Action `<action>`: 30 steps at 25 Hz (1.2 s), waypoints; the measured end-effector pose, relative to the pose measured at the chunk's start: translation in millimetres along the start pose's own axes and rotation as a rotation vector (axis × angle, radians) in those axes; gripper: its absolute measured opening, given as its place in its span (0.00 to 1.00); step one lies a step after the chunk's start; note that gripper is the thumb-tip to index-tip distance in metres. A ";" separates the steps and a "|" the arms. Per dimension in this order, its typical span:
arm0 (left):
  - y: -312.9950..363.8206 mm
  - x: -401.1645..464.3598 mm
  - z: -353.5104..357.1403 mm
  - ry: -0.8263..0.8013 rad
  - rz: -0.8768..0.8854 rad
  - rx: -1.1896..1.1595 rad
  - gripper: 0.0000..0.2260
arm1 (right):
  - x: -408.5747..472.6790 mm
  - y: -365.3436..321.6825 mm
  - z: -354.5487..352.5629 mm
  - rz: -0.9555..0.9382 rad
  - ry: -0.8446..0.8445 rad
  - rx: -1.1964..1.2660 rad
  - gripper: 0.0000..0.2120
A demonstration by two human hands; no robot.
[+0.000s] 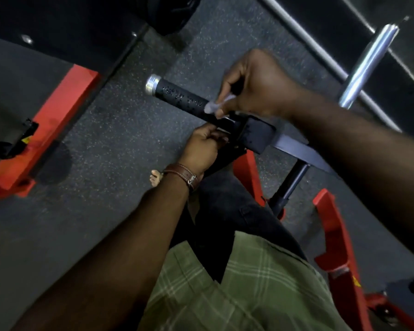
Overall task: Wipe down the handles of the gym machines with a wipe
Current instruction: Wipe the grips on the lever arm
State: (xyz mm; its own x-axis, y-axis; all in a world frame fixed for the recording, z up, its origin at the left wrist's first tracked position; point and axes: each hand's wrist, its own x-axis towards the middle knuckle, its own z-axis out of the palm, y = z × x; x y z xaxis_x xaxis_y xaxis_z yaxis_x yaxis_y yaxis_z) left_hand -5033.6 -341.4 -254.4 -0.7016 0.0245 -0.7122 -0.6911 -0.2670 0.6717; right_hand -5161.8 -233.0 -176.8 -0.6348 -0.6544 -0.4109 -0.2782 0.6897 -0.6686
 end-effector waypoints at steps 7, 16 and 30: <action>3.5 -0.9 0.2 0.027 -0.009 -0.043 0.14 | 10.4 18.2 -17.1 0.133 -0.255 0.061 0.10; 2.0 -6.5 -10.2 -0.029 0.012 -0.085 0.13 | 10.1 -2.9 -30.6 0.011 -0.403 -0.176 0.07; -9.1 -9.2 -13.7 -0.001 0.024 -0.125 0.18 | 8.1 -20.3 32.8 -0.497 0.058 -0.567 0.08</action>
State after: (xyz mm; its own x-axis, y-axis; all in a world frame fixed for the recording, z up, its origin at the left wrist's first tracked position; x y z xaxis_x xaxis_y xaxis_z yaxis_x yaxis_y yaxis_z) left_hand -5018.4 -352.4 -256.8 -0.7182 0.0174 -0.6957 -0.6469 -0.3851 0.6582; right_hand -5137.6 -262.5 -186.9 -0.3709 -0.9232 -0.1004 -0.8597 0.3823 -0.3387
